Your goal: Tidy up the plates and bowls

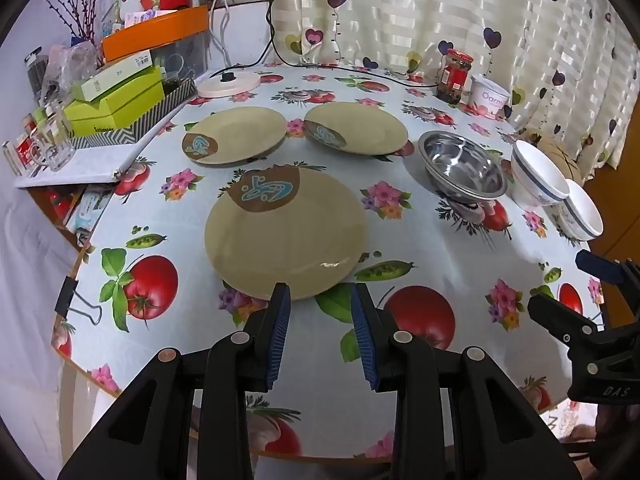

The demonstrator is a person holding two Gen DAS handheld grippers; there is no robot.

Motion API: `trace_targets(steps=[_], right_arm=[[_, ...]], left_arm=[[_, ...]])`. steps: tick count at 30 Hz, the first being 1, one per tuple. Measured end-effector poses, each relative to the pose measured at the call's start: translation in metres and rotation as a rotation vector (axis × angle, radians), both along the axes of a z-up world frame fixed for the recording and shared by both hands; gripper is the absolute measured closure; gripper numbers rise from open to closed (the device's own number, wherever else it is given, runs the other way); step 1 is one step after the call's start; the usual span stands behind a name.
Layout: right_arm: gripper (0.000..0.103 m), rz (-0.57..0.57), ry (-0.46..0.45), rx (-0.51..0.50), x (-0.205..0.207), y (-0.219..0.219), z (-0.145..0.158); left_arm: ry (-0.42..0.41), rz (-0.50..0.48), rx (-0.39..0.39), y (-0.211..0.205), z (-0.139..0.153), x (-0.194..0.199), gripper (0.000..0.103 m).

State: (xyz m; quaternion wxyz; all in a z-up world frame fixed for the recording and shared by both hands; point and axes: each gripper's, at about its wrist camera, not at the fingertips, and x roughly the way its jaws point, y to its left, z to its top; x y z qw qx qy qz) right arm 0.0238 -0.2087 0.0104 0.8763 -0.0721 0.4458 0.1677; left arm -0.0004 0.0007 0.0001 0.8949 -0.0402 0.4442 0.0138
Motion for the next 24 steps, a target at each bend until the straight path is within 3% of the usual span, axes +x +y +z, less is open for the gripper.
trace_targets(steps=[24], right_arm=[[0.0, -0.004, -0.008, -0.005, 0.003, -0.001, 0.0]], left_arm=[[0.004, 0.008, 0.006, 0.003, 0.0, -0.003, 0.07]])
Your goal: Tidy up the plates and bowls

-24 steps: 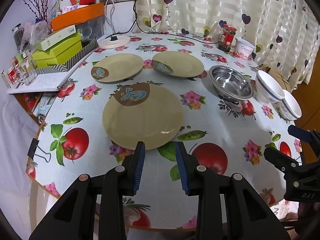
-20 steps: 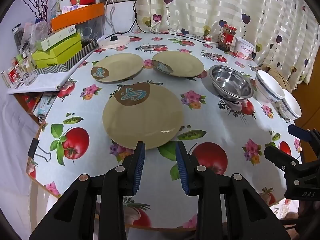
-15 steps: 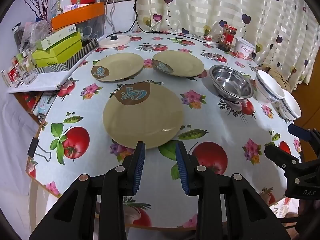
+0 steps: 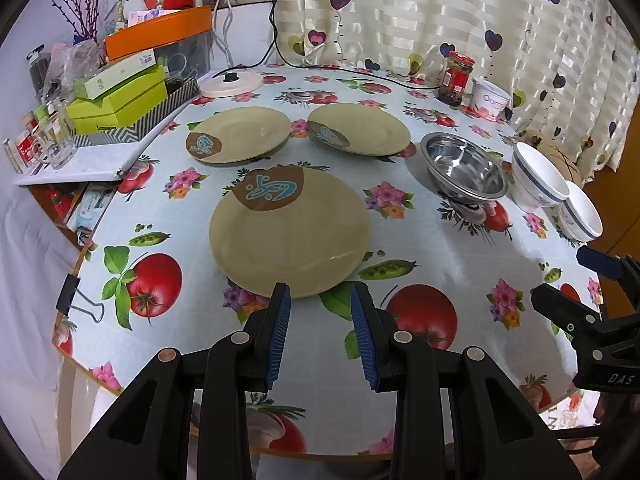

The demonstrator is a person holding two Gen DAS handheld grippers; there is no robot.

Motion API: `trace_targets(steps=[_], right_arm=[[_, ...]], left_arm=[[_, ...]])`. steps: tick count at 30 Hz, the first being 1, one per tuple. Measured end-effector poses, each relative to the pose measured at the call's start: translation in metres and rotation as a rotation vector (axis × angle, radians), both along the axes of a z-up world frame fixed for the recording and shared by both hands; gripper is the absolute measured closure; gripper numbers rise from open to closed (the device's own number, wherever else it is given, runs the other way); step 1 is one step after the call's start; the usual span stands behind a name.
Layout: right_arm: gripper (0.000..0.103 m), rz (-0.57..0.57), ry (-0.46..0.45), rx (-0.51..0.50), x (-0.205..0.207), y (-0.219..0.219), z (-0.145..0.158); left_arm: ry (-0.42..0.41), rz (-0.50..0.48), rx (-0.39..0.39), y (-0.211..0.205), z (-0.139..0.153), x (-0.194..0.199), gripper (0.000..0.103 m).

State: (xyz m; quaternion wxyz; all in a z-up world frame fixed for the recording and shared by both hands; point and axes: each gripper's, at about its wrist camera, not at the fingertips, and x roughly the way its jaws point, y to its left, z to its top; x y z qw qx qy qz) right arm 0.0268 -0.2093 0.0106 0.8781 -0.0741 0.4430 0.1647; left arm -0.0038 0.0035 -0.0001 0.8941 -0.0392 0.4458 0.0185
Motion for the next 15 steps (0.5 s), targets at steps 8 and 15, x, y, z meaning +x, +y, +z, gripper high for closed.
trace_targets(steps=[8, 15], right_arm=[[0.0, 0.008, -0.006, -0.001, -0.0008, 0.0039, 0.0029], [0.0, 0.009, 0.0, -0.001, 0.0001, 0.0041, 0.0019]], left_arm=[[0.009, -0.001, 0.004, 0.0009, -0.0023, 0.0003, 0.07], [0.02, -0.008, 0.005, 0.0021, -0.0049, 0.001, 0.07]])
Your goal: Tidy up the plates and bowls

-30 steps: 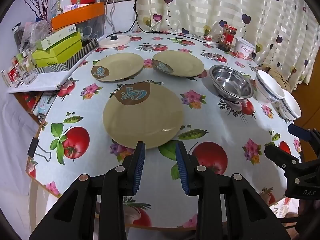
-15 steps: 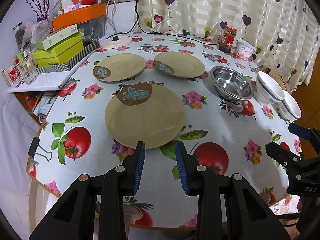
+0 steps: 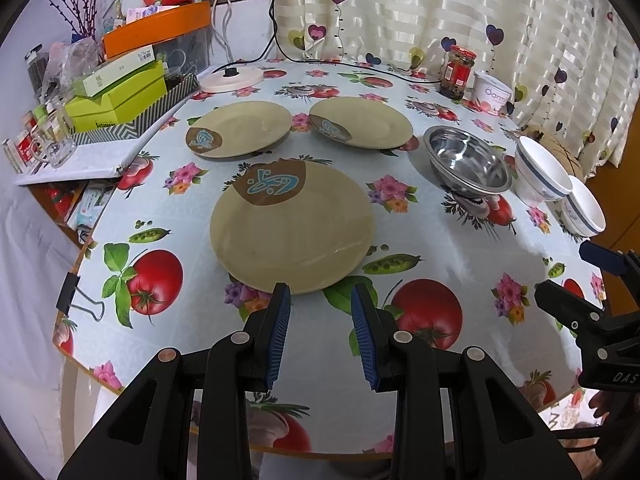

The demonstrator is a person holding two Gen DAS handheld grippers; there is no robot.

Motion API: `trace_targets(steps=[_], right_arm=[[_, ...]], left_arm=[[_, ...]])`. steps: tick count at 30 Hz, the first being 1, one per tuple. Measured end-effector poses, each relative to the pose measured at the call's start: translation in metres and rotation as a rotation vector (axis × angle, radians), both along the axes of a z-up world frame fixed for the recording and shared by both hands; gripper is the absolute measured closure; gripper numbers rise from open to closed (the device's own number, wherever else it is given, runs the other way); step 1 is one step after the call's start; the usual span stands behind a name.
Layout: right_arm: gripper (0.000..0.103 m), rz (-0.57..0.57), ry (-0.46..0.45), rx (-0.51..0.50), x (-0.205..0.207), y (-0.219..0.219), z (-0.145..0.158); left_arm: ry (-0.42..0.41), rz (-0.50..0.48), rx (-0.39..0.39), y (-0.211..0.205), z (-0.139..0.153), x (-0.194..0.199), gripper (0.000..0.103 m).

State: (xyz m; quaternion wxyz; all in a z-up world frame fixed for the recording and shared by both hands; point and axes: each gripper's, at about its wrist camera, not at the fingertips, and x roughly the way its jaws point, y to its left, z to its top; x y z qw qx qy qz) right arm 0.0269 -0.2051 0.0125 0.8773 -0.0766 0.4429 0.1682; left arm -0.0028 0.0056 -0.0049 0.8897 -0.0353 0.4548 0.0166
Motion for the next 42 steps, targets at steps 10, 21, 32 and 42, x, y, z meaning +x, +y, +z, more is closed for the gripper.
trace_targets(steps=[10, 21, 32, 42], right_arm=[[0.0, -0.002, 0.001, -0.007, 0.0008, -0.0002, -0.0021], [0.0, 0.003, 0.008, -0.01, 0.0015, 0.0002, -0.0043], [0.0, 0.006, 0.012, -0.008, 0.0021, 0.0006, -0.0062], [0.0, 0.006, 0.014, -0.008, 0.0022, 0.0003, -0.0076]], left_arm=[[-0.003, 0.011, -0.024, 0.0042, 0.0012, 0.0009, 0.07], [-0.004, 0.014, -0.033, 0.0042, -0.0004, 0.0017, 0.07], [0.0, 0.012, -0.035, 0.0041, -0.0012, 0.0025, 0.07], [0.0, 0.008, -0.03, 0.0025, -0.0016, 0.0027, 0.07]])
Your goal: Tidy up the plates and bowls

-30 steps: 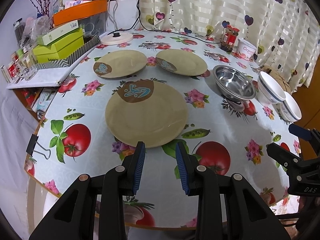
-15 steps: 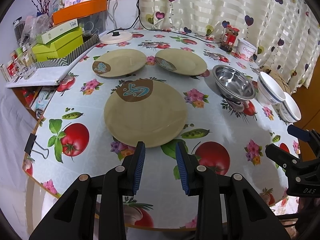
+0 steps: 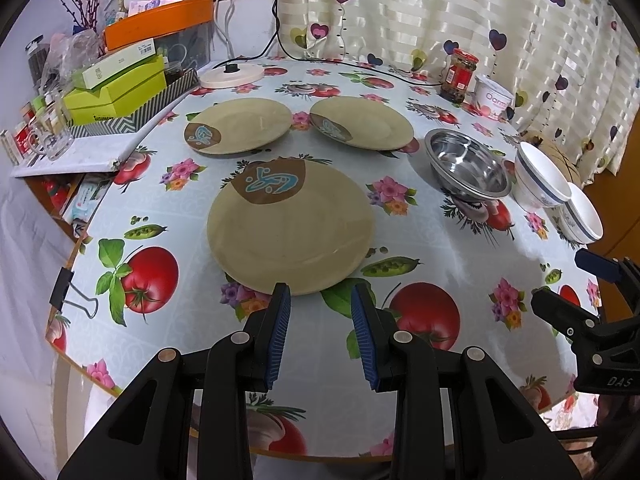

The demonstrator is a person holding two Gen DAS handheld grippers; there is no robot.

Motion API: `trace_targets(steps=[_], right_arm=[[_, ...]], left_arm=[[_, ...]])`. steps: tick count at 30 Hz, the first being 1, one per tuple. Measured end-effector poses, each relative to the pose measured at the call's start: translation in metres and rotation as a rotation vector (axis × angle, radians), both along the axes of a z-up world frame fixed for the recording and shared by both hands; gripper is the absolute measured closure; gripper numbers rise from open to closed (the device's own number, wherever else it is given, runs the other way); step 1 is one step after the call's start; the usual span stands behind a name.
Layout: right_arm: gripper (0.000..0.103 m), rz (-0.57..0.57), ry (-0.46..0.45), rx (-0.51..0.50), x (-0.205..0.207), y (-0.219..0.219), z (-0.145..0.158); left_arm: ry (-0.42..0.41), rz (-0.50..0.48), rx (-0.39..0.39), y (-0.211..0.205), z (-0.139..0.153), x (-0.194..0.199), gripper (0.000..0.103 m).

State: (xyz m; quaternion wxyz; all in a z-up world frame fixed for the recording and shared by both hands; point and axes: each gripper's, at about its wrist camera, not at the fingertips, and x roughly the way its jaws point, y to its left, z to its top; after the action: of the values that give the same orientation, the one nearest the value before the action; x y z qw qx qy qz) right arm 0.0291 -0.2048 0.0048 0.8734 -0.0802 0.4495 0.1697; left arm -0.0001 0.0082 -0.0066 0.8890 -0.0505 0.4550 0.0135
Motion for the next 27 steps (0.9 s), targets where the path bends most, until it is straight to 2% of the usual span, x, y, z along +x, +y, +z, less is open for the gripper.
trace_targets(steps=[27], right_arm=[[0.0, 0.016, -0.006, 0.005, 0.0036, 0.0056, 0.0059]], left_arm=[[-0.006, 0.013, -0.012, 0.0095, 0.0033, 0.0037, 0.07]])
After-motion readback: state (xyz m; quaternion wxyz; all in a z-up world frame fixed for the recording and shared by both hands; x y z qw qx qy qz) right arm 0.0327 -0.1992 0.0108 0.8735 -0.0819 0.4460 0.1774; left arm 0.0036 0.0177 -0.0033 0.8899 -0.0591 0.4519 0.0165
